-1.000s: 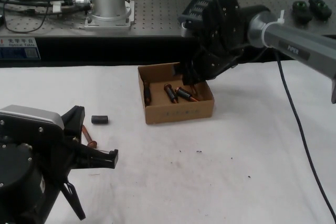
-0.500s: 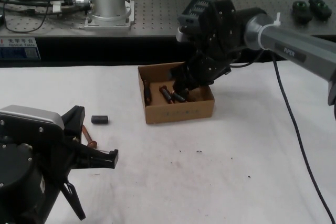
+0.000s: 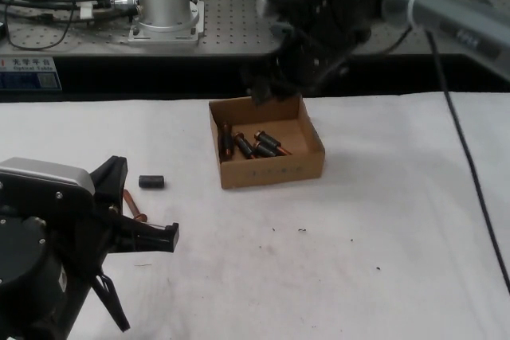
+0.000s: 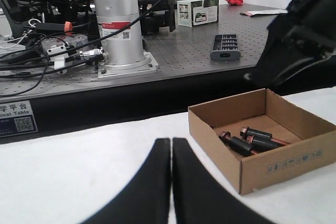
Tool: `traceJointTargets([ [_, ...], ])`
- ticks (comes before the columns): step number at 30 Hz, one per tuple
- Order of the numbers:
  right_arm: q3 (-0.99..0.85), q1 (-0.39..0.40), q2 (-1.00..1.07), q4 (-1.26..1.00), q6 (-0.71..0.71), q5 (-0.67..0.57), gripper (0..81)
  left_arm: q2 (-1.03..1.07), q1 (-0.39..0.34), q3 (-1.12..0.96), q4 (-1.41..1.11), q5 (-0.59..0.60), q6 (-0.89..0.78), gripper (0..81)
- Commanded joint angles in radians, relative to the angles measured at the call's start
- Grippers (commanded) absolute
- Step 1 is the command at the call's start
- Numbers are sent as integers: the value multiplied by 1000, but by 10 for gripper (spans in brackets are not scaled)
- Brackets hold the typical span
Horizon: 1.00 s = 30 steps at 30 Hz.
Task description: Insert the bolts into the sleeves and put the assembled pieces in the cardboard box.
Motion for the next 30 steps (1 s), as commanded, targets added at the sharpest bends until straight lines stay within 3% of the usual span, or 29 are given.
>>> traceJointTargets([
  [1, -9, 5, -59, 43, -28, -10, 331, 3, -2, -1, -14, -7, 17, 6],
  [4, -9, 22, -116, 94, -63, 1, 290, 3, -2, -1, -14, -7, 25, 6],
  [12, -7, 78, -264, 283, -132, 3, 12, 3, -2, -1, -12, -7, 25, 6],
  [14, -7, 87, -288, 324, -135, 3, 64, 3, -2, -1, -12, -7, 25, 6],
  [21, 71, 119, -406, 382, -135, 101, 66, 3, -2, -1, -14, -7, 21, 6],
  [26, 317, 150, -576, 275, -135, 87, 66, 3, -2, -1, -14, -7, 16, 6],
  [30, 598, 155, -755, 67, -74, 95, 66, 3, -2, 1, -14, -7, -5, 6],
])
